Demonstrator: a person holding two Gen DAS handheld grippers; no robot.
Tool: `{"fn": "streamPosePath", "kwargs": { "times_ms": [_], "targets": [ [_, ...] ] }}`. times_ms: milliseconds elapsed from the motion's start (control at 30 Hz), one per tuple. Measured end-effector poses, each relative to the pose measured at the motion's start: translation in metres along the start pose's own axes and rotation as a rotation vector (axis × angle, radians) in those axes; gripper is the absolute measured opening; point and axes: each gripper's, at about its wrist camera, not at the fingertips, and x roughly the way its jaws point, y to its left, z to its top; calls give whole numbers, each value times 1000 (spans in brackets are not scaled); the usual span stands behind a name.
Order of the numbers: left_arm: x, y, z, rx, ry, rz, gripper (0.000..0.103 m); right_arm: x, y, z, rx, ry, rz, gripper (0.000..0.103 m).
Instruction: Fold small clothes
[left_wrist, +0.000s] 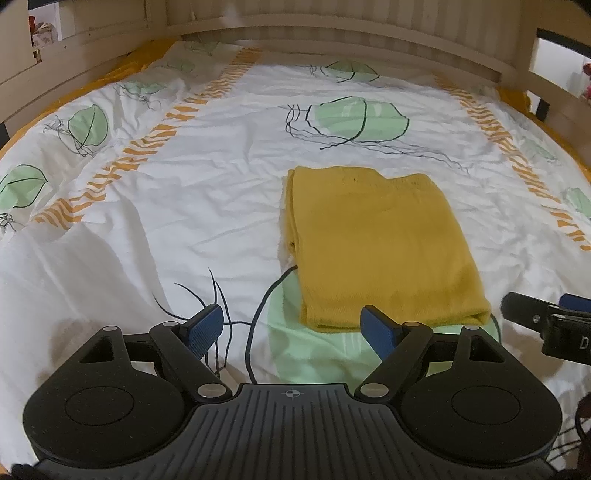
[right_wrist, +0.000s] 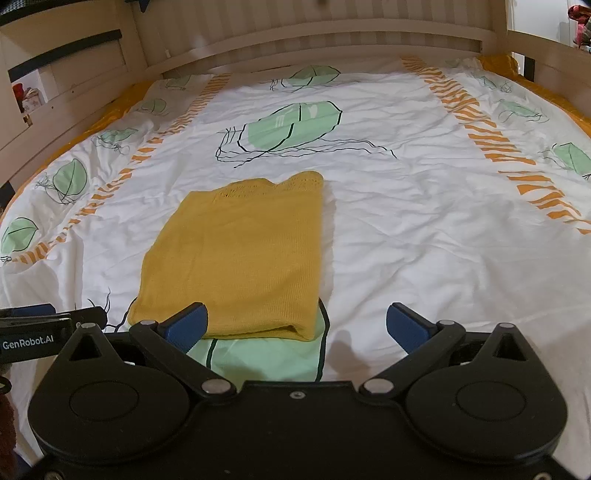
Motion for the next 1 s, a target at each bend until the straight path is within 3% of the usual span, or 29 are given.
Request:
{"fn": "streamPosePath", "kwargs": {
  "times_ms": [1000],
  "targets": [
    [10, -3, -1, 12, 23, -3, 81, 13, 0, -2, 3, 40, 14, 102]
  ]
}}
